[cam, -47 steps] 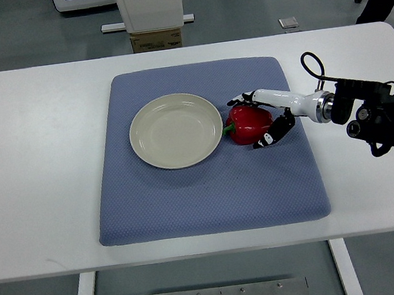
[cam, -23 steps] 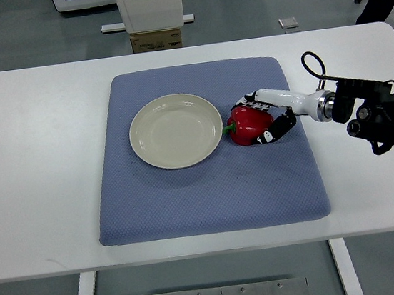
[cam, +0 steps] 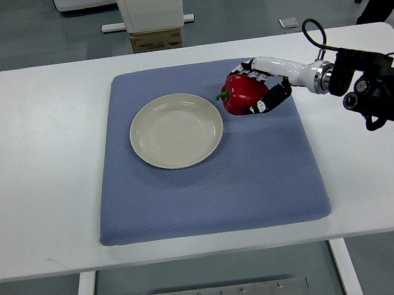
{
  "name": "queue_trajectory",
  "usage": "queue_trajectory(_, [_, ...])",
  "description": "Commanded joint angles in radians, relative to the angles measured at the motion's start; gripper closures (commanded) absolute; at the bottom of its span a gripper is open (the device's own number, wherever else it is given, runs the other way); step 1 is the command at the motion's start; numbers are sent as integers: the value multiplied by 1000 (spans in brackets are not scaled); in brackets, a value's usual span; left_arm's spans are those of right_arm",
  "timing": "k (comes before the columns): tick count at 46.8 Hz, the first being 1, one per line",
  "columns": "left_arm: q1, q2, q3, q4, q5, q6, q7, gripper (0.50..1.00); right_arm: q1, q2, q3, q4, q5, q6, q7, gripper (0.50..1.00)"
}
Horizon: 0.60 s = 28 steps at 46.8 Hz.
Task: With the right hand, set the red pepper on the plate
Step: 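Carry the held pepper over the cream plate and lower it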
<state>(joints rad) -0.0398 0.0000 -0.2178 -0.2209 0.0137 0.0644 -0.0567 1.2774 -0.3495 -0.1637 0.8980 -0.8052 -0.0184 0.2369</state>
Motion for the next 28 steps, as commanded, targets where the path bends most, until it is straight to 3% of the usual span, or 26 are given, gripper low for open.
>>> queue_trajectory(1, [0,0,0,0,2,0,0,500,16,33,23,1,0,1,-28,1000])
queue_trajectory(28, [0,0,0,0,0,0,0,500,51,320,27,-56,0,1,-154,1000])
